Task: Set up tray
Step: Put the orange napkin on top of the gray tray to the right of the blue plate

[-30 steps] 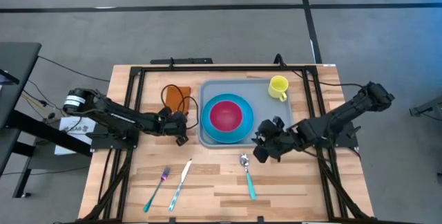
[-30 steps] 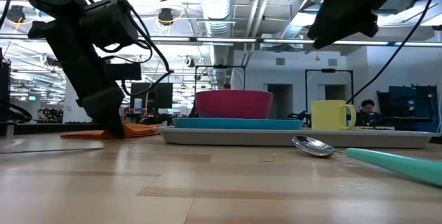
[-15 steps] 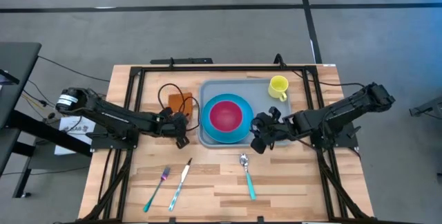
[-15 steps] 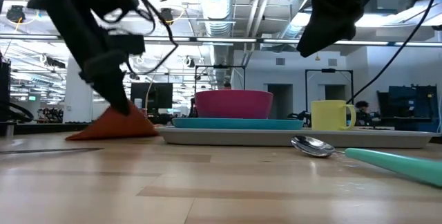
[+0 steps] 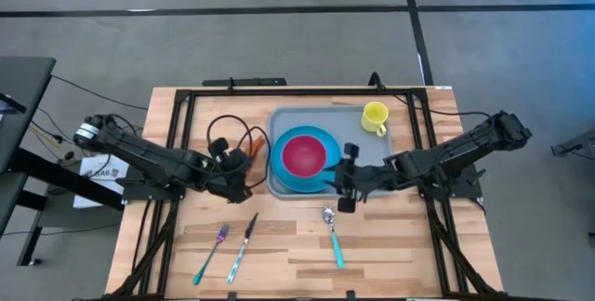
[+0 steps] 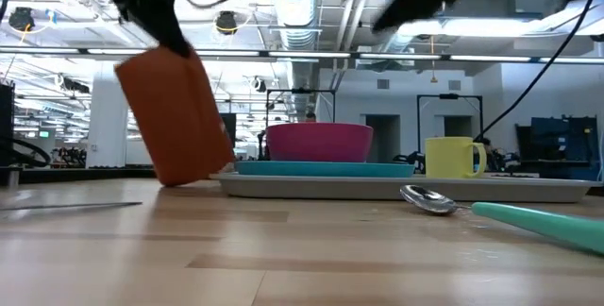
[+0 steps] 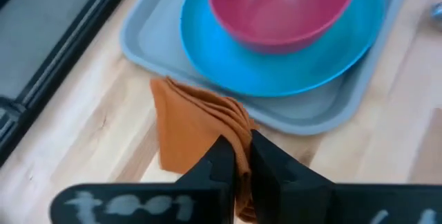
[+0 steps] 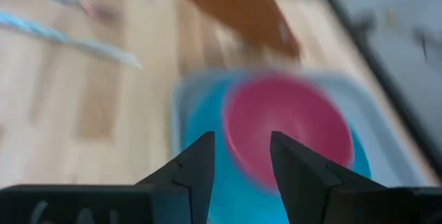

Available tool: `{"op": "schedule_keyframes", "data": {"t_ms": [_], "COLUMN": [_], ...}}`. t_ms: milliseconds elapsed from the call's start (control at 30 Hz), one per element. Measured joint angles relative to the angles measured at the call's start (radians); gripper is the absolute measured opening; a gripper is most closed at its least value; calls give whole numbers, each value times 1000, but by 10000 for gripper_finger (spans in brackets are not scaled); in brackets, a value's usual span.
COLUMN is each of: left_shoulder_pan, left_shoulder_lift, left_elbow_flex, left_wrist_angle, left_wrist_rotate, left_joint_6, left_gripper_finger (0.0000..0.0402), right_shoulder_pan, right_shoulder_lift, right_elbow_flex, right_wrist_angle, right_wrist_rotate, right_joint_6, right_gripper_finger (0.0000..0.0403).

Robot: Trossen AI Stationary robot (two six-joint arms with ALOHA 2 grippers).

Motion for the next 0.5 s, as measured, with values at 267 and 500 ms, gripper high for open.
{"op": "schedule_keyframes", "data": {"t_ms": [267,500], "left_shoulder_pan": [-49,-111], "left_shoulder_lift": [0,0], "left_elbow_flex": [67,156], "left_wrist_angle": [-37,-58], "left_wrist_rotate": [43,100], "left_joint_6": [1,42], "left_gripper_finger": [6,6], "right_shoulder_pan": [25,14], "right_shoulder_lift": [0,23], "right_elbow_flex": [0,1], "right_wrist_angle": [301,345], "right_wrist_rotate": [-21,-31], "right_joint_6": [-234,-242], "right_gripper_finger": [132,132]}}
